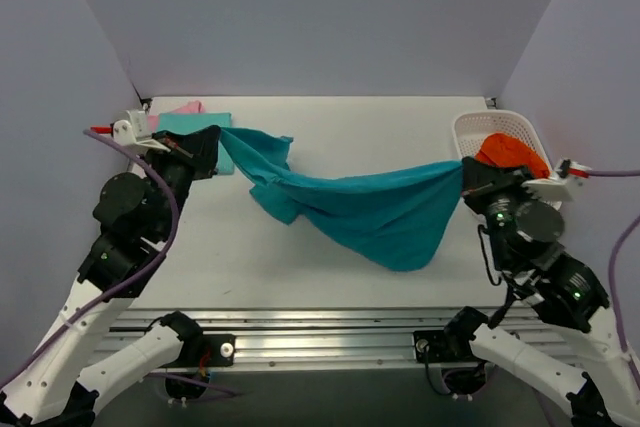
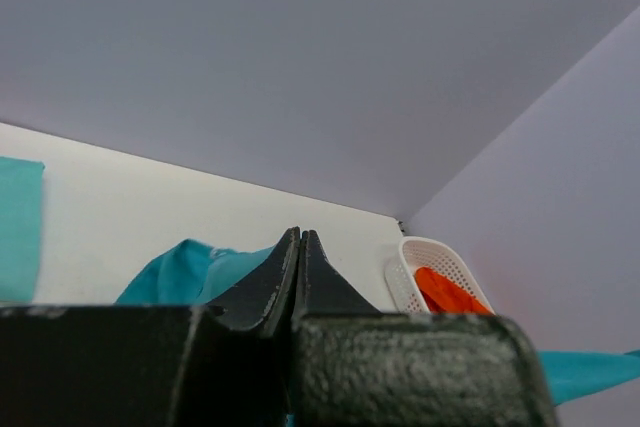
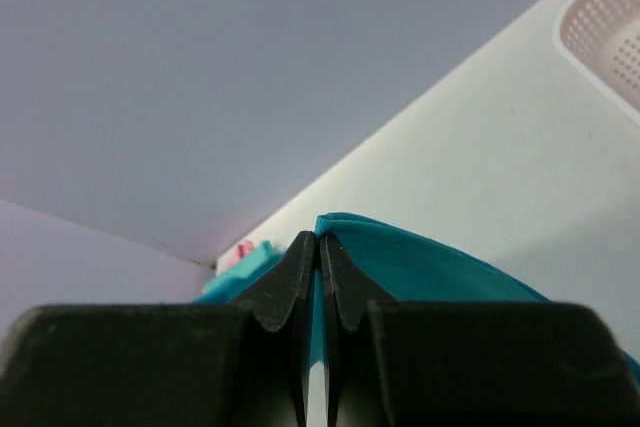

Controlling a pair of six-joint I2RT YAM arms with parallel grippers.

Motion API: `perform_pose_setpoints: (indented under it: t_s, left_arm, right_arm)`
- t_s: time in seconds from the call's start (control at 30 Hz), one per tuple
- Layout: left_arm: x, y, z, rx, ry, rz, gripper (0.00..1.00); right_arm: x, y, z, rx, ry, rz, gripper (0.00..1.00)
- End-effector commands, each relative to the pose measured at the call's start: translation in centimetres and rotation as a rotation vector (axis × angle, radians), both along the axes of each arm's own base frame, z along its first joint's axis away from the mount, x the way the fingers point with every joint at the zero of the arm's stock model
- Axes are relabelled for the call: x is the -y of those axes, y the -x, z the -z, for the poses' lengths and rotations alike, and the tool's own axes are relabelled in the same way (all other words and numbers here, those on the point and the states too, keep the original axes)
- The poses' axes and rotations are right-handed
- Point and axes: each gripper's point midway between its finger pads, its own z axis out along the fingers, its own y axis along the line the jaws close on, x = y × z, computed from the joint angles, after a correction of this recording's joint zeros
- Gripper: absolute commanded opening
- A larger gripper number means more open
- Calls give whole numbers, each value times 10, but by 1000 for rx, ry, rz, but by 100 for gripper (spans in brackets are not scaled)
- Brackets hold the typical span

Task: Fold and stack the t-shirts
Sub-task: Flatten out the tshirt

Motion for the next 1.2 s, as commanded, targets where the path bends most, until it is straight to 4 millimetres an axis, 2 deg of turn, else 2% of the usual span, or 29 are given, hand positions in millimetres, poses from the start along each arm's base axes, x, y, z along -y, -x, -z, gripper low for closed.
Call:
perform_pose_setpoints:
  t_s: [0.0, 0.03, 0.07, 0.1, 0.13, 0.17, 0.2, 0.3, 0.33, 0.37, 0.4, 0.43, 0.5, 0.53, 0.6, 0.63, 0.7, 0.73, 0.8, 0.83, 0.87, 0.9, 0.93, 1.0, 1.03, 1.07, 1.1, 1.13, 1.17]
  left_arm:
    - [-13, 28, -16, -15, -63, 16, 2]
    - [-19, 42, -41, 33, -39, 33, 2]
    - [-20, 48, -45, 33, -48, 51, 2]
    - [-18, 56, -54, 50, -48, 86, 2]
    - [-22, 68, -77, 94, -26, 103, 2]
    - [-23, 74, -85, 109, -22, 121, 2]
    - [-19, 83, -96, 140, -24, 164, 2]
    - [-18, 103, -136, 232, -9, 225, 2]
    - [-14, 99, -141, 233, -19, 234, 2]
    - [-18, 107, -158, 273, -10, 237, 2]
    - [-16, 106, -164, 281, -17, 243, 2]
    - [-9, 94, -161, 256, -39, 235, 2]
    - [-11, 85, -170, 257, -57, 198, 2]
    - [-4, 64, -160, 211, -84, 169, 2]
    - [5, 44, -150, 174, -115, 145, 2]
    - [16, 26, -138, 137, -142, 139, 2]
    - [23, 4, -119, 90, -169, 108, 2]
    - [29, -17, -99, 48, -193, 87, 2]
    - [34, -41, -76, -4, -199, 90, 2]
    - [28, -71, -51, -61, -205, 66, 2]
    - [30, -85, -37, -91, -179, 85, 2]
    - [37, -97, -23, -111, -178, 139, 2]
    - [41, -123, -2, -135, -178, 139, 2]
    - [35, -157, 44, -218, -194, 114, 2]
    - [43, -185, 81, -278, -211, 128, 2]
    - [41, -201, 96, -301, -214, 136, 2]
    - [42, -217, 115, -328, -220, 143, 2]
    - [50, -243, 166, -409, -237, 181, 2]
    - [51, -257, 187, -441, -247, 190, 2]
  right_arm:
    - [30, 37, -41, 85, 5, -13, 0]
    - [36, 45, -52, 118, -12, -20, 0]
    - [48, 60, -75, 178, -48, -26, 0]
    - [51, 68, -85, 203, -51, -41, 0]
    - [55, 74, -94, 221, -54, -49, 0]
    - [59, 79, -103, 243, -58, -46, 0]
    - [66, 89, -121, 284, -76, -47, 0]
    - [74, 101, -144, 335, -66, -31, 0]
    - [77, 99, -146, 326, -53, -5, 0]
    - [81, 99, -150, 326, -45, 24, 0]
    - [84, 104, -161, 347, -51, 31, 0]
    - [79, 96, -163, 338, -39, 29, 0]
    - [74, 88, -170, 346, -43, 25, 0]
    - [66, 74, -163, 320, -28, 23, 0]
    - [58, 54, -154, 289, -17, 40, 0]
    - [48, 31, -136, 226, 16, 51, 0]
    - [44, 6, -115, 158, 55, 107, 0]
    - [35, -18, -93, 90, 97, 130, 0]
    - [30, -41, -74, 38, 134, 170, 0]
    - [21, -62, -54, -16, 172, 179, 0]
    - [15, -74, -36, -55, 200, 182, 0]
    - [13, -85, -27, -69, 210, 199, 0]
    - [4, -105, -3, -124, 246, 199, 0]
    - [7, -131, 27, -175, 269, 229, 0]
    - [-3, -153, 58, -238, 288, 198, 0]
    - [10, -167, 80, -283, 291, 219, 0]
    - [9, -180, 94, -295, 284, 222, 0]
    - [9, -197, 131, -367, 306, 230, 0]
    - [11, -206, 151, -407, 317, 239, 0]
